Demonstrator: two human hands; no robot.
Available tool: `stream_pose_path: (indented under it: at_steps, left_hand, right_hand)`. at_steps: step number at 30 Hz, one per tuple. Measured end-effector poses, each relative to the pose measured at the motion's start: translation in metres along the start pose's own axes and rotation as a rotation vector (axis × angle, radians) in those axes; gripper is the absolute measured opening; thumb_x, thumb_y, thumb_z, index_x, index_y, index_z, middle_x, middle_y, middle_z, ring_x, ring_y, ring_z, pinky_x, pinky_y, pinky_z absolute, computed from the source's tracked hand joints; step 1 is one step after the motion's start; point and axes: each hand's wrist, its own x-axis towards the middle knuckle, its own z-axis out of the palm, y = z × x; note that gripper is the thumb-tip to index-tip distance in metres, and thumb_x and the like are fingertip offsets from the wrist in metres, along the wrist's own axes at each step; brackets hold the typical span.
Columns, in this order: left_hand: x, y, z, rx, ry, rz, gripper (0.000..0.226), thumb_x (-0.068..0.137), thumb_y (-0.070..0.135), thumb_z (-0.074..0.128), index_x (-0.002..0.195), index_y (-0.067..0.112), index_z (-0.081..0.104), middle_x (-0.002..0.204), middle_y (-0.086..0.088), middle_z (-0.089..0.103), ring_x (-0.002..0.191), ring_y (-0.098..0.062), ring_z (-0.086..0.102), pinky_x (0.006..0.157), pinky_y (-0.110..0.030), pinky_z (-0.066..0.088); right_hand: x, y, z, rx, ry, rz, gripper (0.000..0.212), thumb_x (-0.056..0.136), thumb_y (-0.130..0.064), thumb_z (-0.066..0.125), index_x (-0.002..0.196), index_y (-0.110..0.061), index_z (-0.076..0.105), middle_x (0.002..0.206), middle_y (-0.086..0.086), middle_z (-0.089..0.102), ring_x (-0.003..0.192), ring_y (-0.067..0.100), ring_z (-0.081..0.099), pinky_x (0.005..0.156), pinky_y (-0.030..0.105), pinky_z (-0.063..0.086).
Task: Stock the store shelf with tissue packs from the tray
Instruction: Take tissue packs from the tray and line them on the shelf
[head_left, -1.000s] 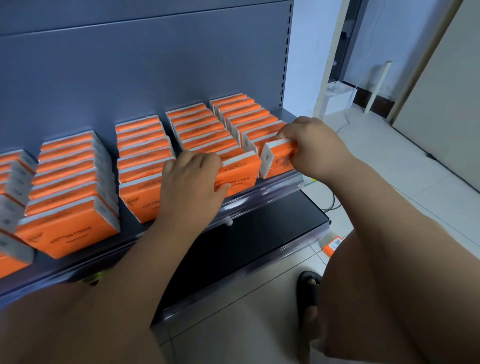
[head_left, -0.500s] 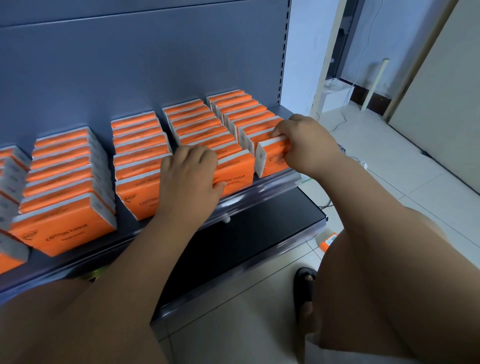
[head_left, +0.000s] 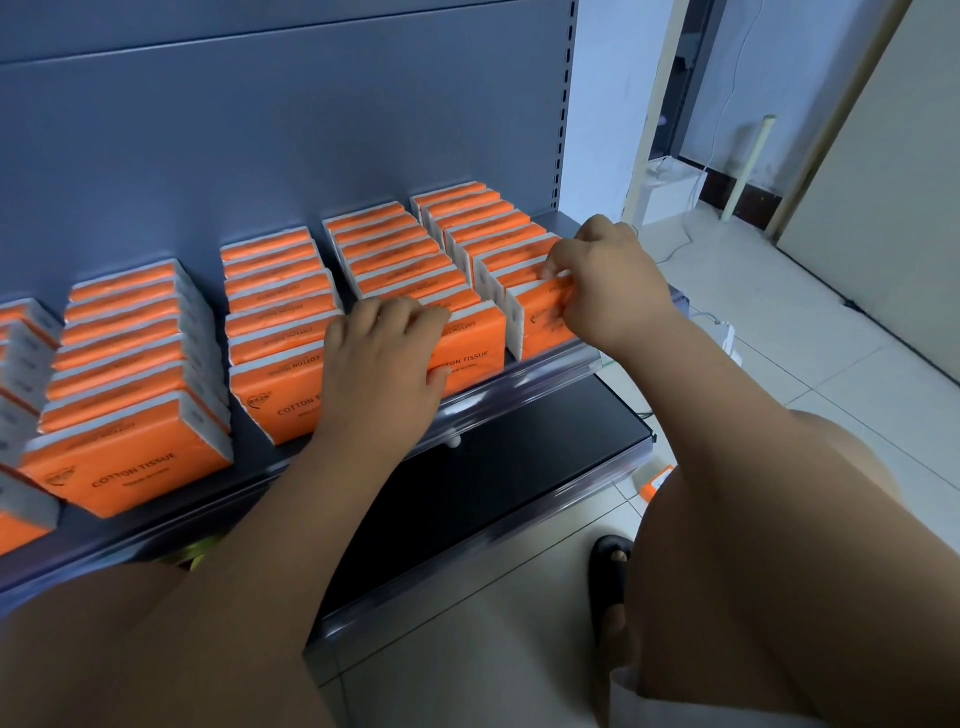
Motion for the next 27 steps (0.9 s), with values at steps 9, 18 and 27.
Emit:
stream_pose_path:
  at_steps: [9, 18, 27]
  left_hand:
    - [-0.0003, -0.0022, 0.0035, -0.011, 0.029, 0.013, 0.048, 0.091, 0.037, 0.072, 0.136, 0.022, 0.063, 0.131, 0.0, 0.061, 0.127, -0.028, 0.049, 0.108, -0.052, 0.039]
    - [-0.0007, -0.0001, 0.0031, -0.038, 0.035, 0.006, 0.047, 0.095, 0.039, 0.064, 0.139, 0.024, 0.06, 0.131, 0.001, 0.061, 0.127, -0.027, 0.05, 0.11, -0.051, 0.039]
    - [-0.0001, -0.0026, 0.0031, -0.033, 0.036, 0.01, 0.045, 0.094, 0.039, 0.065, 0.137, 0.024, 0.062, 0.129, 0.001, 0.061, 0.124, -0.027, 0.053, 0.11, -0.05, 0.04]
  right_hand:
    - [-0.001, -0.0042, -0.0023, -0.096, -0.067, 0.016, 0.039, 0.082, -0.003, 0.058, 0.118, -0.017, 0.064, 0.111, 0.01, 0.055, 0.11, 0.034, 0.052, 0.075, 0.045, 0.055]
    - [-0.0012, -0.0044, -0.0001, -0.141, -0.047, 0.016, 0.031, 0.083, -0.002, 0.057, 0.112, -0.012, 0.061, 0.104, 0.01, 0.053, 0.105, 0.034, 0.052, 0.065, 0.037, 0.043]
    - [-0.0015, -0.003, -0.0026, -0.139, -0.052, 0.012, 0.031, 0.082, -0.002, 0.059, 0.11, -0.013, 0.063, 0.105, 0.011, 0.056, 0.104, 0.036, 0.053, 0.069, 0.039, 0.049]
